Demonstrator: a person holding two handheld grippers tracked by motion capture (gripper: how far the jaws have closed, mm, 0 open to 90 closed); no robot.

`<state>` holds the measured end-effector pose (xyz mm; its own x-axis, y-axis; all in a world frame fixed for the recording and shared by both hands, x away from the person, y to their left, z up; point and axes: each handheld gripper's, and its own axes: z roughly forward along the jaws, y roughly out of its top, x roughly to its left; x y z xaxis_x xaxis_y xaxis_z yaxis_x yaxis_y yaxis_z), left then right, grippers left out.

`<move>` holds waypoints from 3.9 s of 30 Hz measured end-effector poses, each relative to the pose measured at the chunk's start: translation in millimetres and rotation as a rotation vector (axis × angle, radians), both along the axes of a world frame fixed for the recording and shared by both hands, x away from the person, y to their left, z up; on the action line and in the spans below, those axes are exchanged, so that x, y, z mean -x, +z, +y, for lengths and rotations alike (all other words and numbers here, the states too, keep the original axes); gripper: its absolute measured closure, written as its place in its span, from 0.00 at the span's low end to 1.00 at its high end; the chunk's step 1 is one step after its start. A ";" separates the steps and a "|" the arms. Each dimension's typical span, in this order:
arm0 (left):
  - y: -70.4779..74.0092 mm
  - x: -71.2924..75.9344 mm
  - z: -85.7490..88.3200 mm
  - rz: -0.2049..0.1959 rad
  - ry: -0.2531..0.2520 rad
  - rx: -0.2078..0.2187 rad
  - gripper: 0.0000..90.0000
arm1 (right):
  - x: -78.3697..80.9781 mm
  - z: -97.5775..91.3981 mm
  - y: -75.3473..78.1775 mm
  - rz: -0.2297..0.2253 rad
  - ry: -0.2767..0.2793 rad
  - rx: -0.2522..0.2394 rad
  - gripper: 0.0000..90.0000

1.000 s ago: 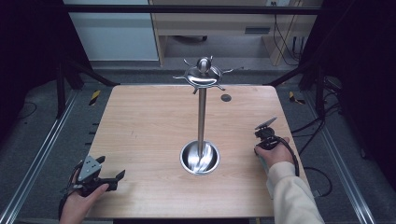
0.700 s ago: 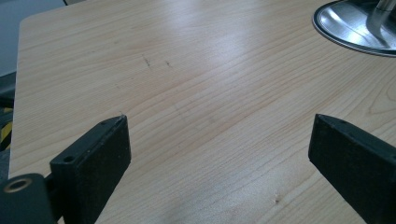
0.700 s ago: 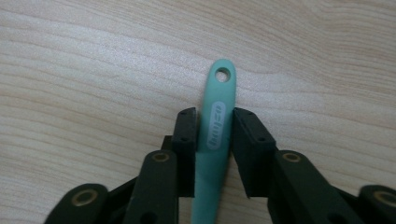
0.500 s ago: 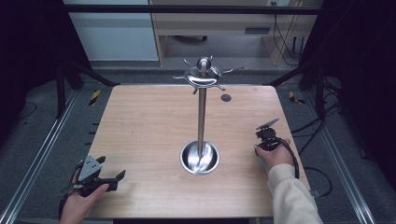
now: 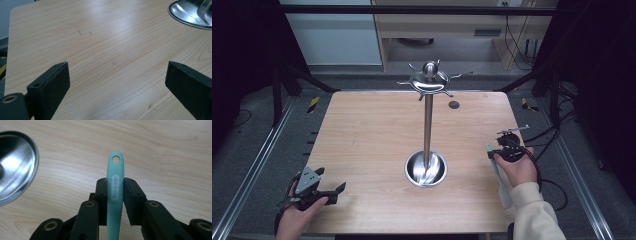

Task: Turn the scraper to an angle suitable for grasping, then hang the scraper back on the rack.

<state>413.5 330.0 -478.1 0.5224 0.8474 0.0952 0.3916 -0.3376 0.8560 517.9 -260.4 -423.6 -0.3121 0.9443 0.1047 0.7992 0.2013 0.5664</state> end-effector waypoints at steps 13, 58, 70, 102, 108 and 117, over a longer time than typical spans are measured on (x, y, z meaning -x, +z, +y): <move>-0.3 0.5 4.7 -0.006 0.020 0.005 0.06 | 9.4 8.2 50.3 -0.160 0.085 -0.061 0.82; -4.3 -0.1 19.9 -0.048 0.108 0.002 0.06 | 7.9 39.4 183.5 -0.523 0.236 -0.271 0.82; 3.1 4.8 17.3 -0.082 0.093 0.012 0.06 | 31.1 60.5 188.4 -0.551 0.285 -0.233 0.82; 7.1 4.9 12.9 -0.103 0.071 0.000 0.07 | 94.7 82.0 222.6 -0.717 0.429 -0.227 0.82; 8.2 4.9 12.4 -0.109 0.068 0.001 0.07 | 98.5 85.6 223.6 -0.727 0.449 -0.215 0.82; 7.9 4.6 12.2 -0.107 0.066 -0.004 0.07 | 98.4 88.1 223.4 -0.725 0.467 -0.241 0.82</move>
<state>408.9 342.2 -470.2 0.4523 0.8791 0.1505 0.3196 -0.3173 0.8929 419.5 -172.3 -200.2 -0.7259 0.6821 -0.0888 0.0948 0.2271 0.9692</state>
